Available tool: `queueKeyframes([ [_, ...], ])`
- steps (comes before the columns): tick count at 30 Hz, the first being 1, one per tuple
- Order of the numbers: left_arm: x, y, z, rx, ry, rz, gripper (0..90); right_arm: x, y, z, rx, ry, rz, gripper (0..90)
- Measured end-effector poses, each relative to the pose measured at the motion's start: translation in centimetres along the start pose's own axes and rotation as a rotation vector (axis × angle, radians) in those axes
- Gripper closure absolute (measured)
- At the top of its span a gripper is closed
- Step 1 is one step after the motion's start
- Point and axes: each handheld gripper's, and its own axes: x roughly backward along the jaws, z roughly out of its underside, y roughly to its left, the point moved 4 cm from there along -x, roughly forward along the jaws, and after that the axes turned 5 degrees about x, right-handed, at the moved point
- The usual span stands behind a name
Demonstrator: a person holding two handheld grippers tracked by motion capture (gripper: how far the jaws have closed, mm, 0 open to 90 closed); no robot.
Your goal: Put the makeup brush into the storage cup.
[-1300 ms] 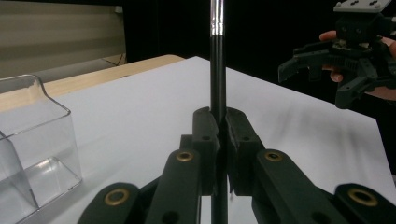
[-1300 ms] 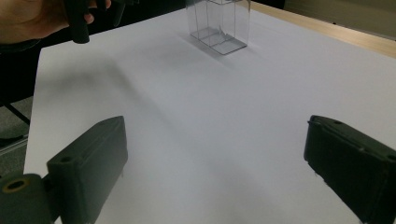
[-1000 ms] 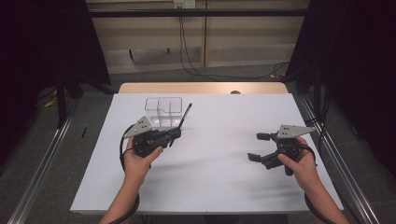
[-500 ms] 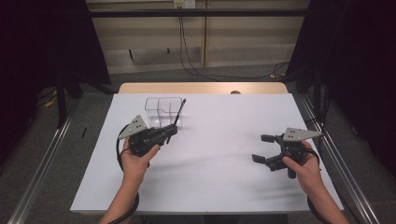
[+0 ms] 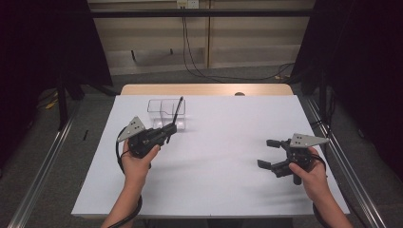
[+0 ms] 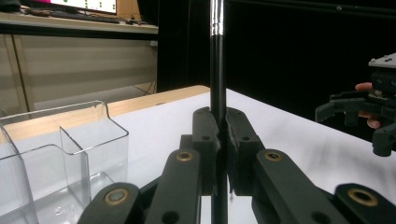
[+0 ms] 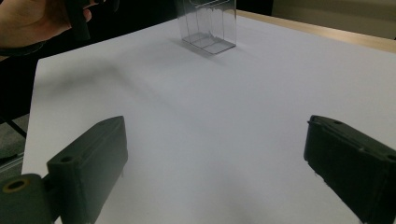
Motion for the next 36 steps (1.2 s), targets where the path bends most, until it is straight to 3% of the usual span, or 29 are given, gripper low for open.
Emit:
queueKeyframes([
  [18,0.3,0.8,-0.7,0.004,-0.05,-0.045,83.8,0.9,-0.3,0.3,-0.002,-0.026,0.02,5.9],
  [36,-0.7,1.3,-1.0,0.014,-0.071,-0.066,83.8,1.1,-0.3,0.4,-0.001,-0.028,0.02,5.9],
])
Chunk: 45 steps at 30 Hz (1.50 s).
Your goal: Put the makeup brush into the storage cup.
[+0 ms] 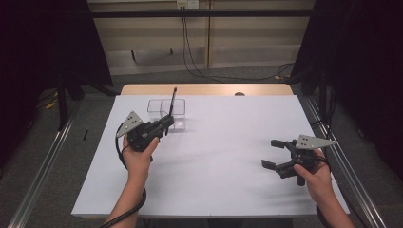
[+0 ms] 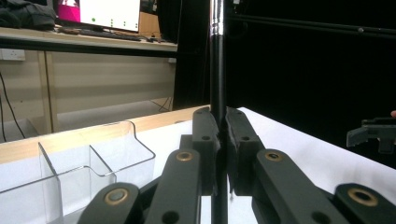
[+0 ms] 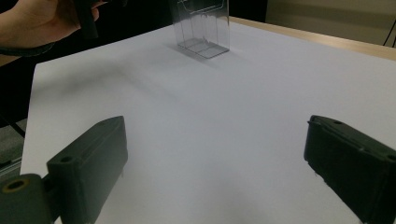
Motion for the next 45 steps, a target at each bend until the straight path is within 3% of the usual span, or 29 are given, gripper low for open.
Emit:
queueKeyframes([
  [21,-1.4,0.6,-0.6,0.008,-0.025,-0.03,83.8,0.1,0.0,0.0,0.007,0.001,-0.005,6.0],
  [45,-2.4,2.5,-0.5,0.035,-0.038,-0.111,83.7,0.2,0.1,-0.1,0.013,-0.004,-0.005,6.0],
])
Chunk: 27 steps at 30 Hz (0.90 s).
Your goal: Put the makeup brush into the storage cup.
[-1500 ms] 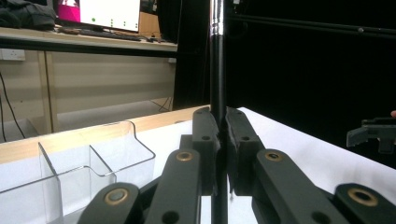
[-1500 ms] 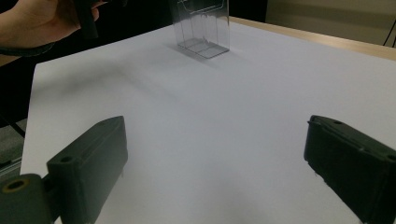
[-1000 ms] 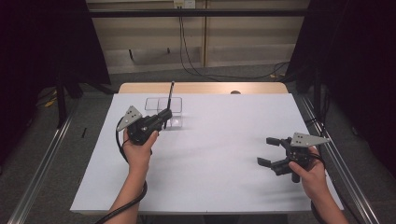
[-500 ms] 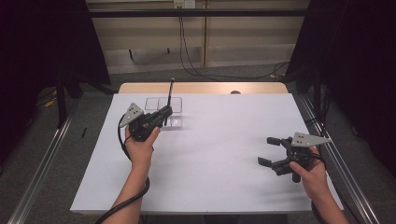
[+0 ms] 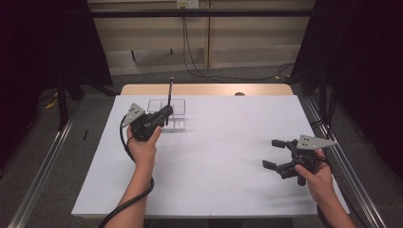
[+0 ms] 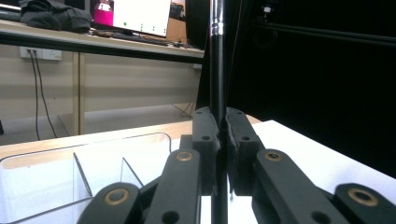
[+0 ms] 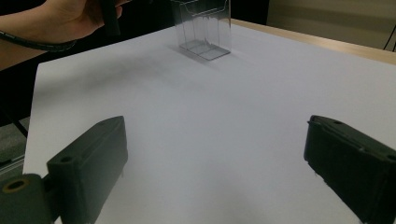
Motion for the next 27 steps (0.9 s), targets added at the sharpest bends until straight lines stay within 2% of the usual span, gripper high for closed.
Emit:
queueKeyframes([
  [6,-0.29,0.36,-0.15,0.004,-0.006,-0.017,83.7,0.02,0.01,-0.02,0.002,-0.002,-0.001,6.0],
  [8,-0.43,0.38,-0.18,0.02,-0.019,-0.024,83.7,0.03,0.0,-0.01,0.002,-0.002,0.0,6.0],
  [10,-0.42,0.51,-0.17,0.006,-0.009,-0.023,83.7,0.03,0.0,0.01,0.001,-0.003,0.0,6.0],
  [25,-0.9,0.84,-0.38,0.015,-0.023,-0.041,83.8,0.09,0.02,0.03,-0.001,-0.005,0.0,6.0],
  [27,-0.96,0.91,-0.39,0.004,-0.014,-0.042,83.8,0.13,-0.01,0.02,-0.002,-0.008,0.003,6.0],
])
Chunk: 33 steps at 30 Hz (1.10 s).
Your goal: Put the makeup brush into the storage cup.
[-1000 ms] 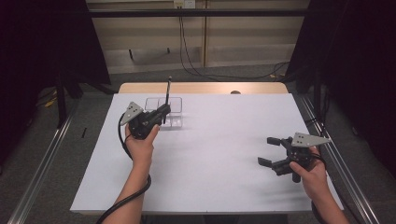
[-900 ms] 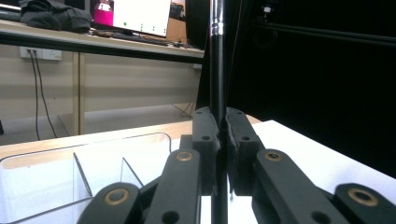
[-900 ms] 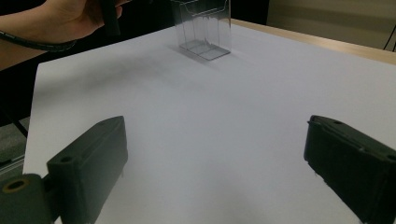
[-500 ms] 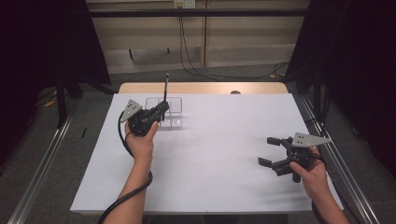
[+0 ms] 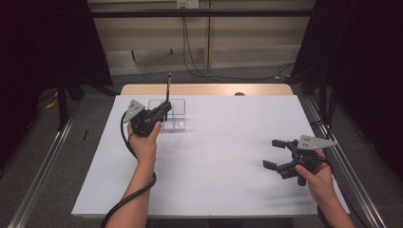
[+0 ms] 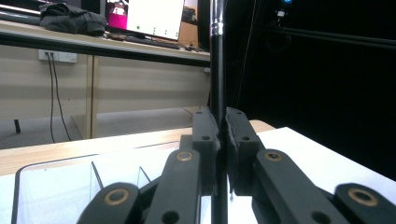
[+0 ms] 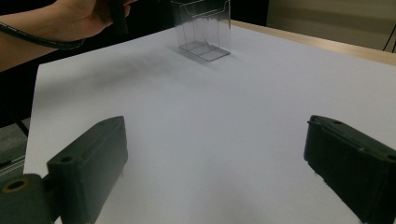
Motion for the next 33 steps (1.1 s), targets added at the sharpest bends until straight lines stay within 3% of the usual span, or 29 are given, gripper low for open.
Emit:
queueKeyframes([
  [33,-1.1,0.8,-0.1,0.004,0.001,-0.04,83.7,0.4,-0.3,0.1,-0.008,-0.006,0.013,6.0],
])
